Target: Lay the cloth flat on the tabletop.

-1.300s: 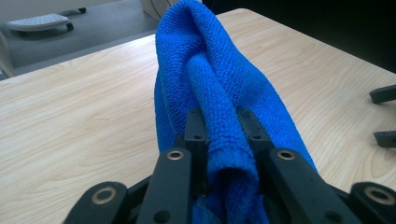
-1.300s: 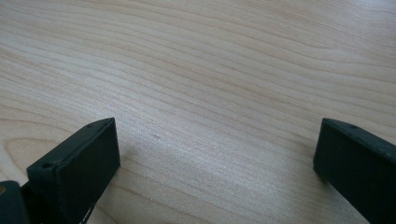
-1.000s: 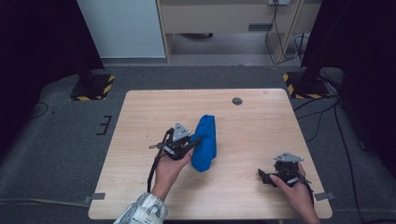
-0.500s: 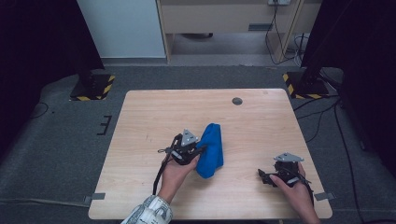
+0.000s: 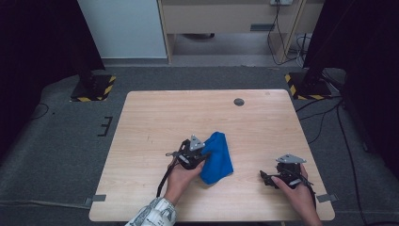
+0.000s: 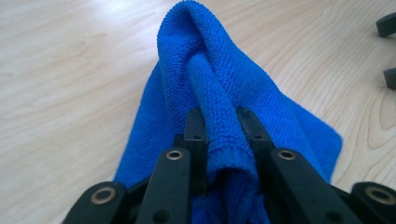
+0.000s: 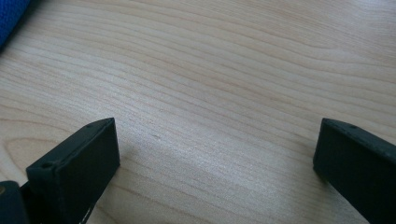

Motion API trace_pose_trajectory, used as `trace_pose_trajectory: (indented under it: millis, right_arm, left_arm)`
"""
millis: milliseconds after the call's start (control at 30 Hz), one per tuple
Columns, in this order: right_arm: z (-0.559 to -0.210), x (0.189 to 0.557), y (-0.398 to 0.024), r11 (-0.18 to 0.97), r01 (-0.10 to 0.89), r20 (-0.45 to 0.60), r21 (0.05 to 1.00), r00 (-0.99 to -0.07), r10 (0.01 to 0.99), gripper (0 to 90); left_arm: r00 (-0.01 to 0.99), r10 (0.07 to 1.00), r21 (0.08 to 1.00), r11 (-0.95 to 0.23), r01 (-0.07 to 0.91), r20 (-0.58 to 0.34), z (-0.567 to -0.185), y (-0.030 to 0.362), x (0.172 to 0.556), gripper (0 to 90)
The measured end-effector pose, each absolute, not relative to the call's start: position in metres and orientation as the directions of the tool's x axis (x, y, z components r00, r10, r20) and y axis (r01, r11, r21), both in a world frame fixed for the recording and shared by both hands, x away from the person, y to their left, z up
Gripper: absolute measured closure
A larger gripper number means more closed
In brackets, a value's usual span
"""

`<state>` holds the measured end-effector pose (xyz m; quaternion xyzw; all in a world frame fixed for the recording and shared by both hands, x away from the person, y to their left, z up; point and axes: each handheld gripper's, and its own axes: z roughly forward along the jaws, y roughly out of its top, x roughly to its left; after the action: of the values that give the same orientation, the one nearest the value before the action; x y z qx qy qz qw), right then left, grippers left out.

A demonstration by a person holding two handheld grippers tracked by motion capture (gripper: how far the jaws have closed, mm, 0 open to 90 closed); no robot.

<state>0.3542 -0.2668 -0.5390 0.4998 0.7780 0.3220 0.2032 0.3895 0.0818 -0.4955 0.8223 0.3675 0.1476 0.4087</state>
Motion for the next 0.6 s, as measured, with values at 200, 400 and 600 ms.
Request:
trace_pose_trajectory:
  millis: [200, 400, 600]
  right_arm:
    - [-0.539, 0.354, -0.266, 0.290, 0.647, 0.005, 0.705, -0.413, 0.911, 0.7]
    - [-0.539, 0.354, -0.266, 0.280, 0.651, 0.005, 0.705, -0.399, 0.917, 1.7]
    - [-0.538, 0.353, -0.267, 0.277, 0.648, 0.001, 0.709, -0.394, 0.919, 3.6]
  left_arm:
    - [0.684, 0.728, 0.765, -0.416, 0.491, -0.044, -0.508, 0.080, 0.389, 75.7]
    - [0.674, 0.738, 0.752, -0.426, 0.503, -0.033, -0.516, 0.079, 0.391, 75.1]
    - [0.668, 0.744, 0.751, -0.431, 0.500, -0.017, -0.522, 0.077, 0.389, 73.6]
